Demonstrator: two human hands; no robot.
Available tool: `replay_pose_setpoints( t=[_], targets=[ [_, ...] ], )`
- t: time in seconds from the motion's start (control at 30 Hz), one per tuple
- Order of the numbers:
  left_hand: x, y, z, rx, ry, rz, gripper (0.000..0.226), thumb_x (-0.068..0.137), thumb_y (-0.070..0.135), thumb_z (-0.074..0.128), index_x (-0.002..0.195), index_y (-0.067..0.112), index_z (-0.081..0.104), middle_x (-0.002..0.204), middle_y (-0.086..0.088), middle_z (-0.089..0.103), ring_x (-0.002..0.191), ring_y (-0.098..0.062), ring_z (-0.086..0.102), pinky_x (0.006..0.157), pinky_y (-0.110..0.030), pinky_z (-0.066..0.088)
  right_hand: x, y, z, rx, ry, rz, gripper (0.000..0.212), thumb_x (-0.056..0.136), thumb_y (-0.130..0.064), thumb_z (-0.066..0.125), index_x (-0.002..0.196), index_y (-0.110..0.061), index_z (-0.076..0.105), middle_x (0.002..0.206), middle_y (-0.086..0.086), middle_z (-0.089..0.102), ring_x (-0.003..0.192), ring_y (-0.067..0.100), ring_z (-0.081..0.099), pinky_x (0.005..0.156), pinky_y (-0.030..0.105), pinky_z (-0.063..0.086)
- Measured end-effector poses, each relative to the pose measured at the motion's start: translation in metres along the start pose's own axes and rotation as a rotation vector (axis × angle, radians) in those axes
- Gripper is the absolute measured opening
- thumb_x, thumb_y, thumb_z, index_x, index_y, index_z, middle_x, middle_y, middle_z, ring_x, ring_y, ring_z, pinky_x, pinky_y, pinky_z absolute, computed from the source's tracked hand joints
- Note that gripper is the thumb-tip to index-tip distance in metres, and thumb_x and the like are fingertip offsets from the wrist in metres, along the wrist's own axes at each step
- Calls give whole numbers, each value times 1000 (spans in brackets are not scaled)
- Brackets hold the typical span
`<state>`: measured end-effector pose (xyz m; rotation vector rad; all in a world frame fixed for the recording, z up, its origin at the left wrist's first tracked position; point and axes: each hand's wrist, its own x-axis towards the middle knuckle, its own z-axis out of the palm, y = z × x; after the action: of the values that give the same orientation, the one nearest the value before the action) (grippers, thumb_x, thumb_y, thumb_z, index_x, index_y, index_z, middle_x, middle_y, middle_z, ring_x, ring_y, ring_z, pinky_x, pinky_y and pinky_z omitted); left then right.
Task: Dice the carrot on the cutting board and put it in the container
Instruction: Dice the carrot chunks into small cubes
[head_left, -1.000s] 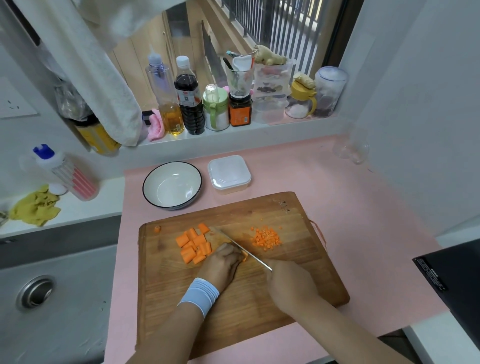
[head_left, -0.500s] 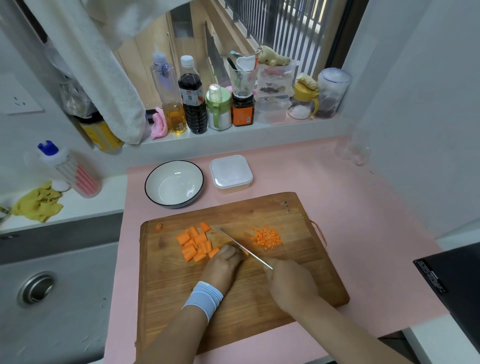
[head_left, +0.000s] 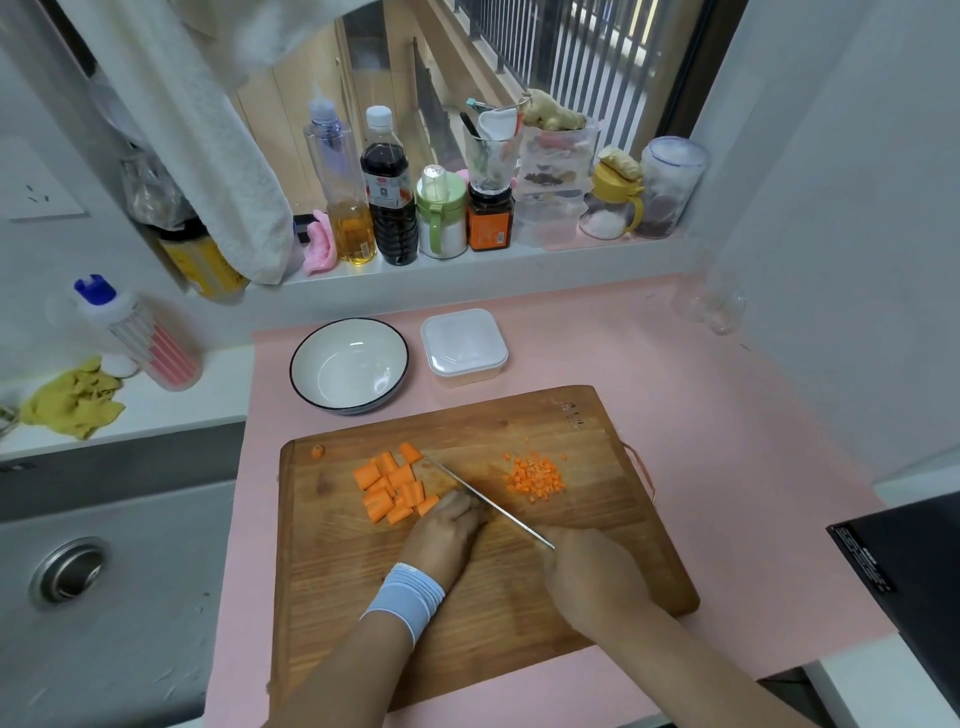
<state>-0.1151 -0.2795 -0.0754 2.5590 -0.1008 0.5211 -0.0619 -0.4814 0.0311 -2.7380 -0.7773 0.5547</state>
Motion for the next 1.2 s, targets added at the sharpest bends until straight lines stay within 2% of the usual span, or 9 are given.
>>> replay_pose_setpoints(
  t=[0.07, 0.3, 0.37, 0.57, 0.77, 0.93, 1.03, 1.1, 1.2],
  targets=[
    [1, 0, 0, 1, 9, 7, 18, 83, 3, 65, 96, 11, 73, 98, -1, 67, 95, -16, 60, 82, -27, 51, 6, -3, 2, 3, -10, 4, 30, 105, -40, 39, 105, -28, 67, 92, -6, 69, 72, 12, 52, 66, 25, 39],
    [-1, 4, 1, 72, 11, 9, 22, 88, 8, 51, 94, 8, 72, 93, -4, 63, 88, -19, 57, 72, -28, 51, 12, -6, 2, 80, -43, 23, 25, 104, -38, 44, 103, -30, 67, 81, -12, 61, 73, 10, 57, 65, 24, 41],
    [-2, 4, 1, 76, 18, -3, 20, 88, 8, 52, 93, 8, 72, 91, -5, 63, 86, -20, 58, 70, -29, 51, 14, -6, -1, 84, -58, 29, 22, 103, -36, 46, 98, -29, 66, 81, -10, 63, 74, 11, 60, 64, 25, 43],
    [-4, 5, 1, 55, 27, -27, 14, 86, 6, 60, 92, 9, 72, 87, -5, 63, 84, -20, 58, 68, -30, 51, 14, -6, -2, 46, -63, 34, 19, 103, -35, 47, 88, -31, 59, 73, -11, 57, 65, 5, 51, 51, 17, 29],
    [-3, 3, 1, 37, 34, -30, 20, 90, 11, 54, 93, 10, 74, 89, -2, 64, 87, -18, 59, 72, -28, 52, 4, -5, -2, 12, -28, 8, 24, 102, -40, 43, 100, -30, 66, 84, -8, 66, 72, 10, 57, 64, 27, 44],
    [-3, 3, 1, 26, 34, -24, 17, 79, -2, 71, 91, 9, 74, 91, -2, 65, 88, -18, 60, 72, -29, 52, 0, -3, -4, -9, -34, 30, 26, 103, -38, 43, 101, -28, 66, 90, -7, 68, 82, 14, 63, 71, 29, 49],
    [-3, 3, 2, 17, 46, -24, 16, 80, -2, 71, 91, 9, 74, 91, -2, 66, 88, -18, 59, 70, -29, 53, -1, -3, -4, 15, -46, 47, 28, 103, -40, 43, 99, -28, 68, 85, -9, 66, 80, 13, 64, 73, 29, 52],
    [-2, 3, 3, 12, 43, -22, 12, 86, 5, 64, 92, 9, 74, 92, -2, 65, 87, -19, 60, 68, -30, 54, 2, -5, -4, 27, -60, 56, 28, 104, -41, 43, 96, -28, 66, 80, -10, 62, 77, 12, 62, 69, 27, 49],
    [-2, 4, 3, 38, 45, -5, 21, 90, 12, 54, 92, 8, 74, 92, -3, 66, 85, -20, 60, 66, -31, 54, 8, -9, -5, 60, -85, 80, 25, 104, -41, 44, 85, -31, 57, 73, -12, 56, 69, 8, 56, 59, 23, 38]
  ],
)
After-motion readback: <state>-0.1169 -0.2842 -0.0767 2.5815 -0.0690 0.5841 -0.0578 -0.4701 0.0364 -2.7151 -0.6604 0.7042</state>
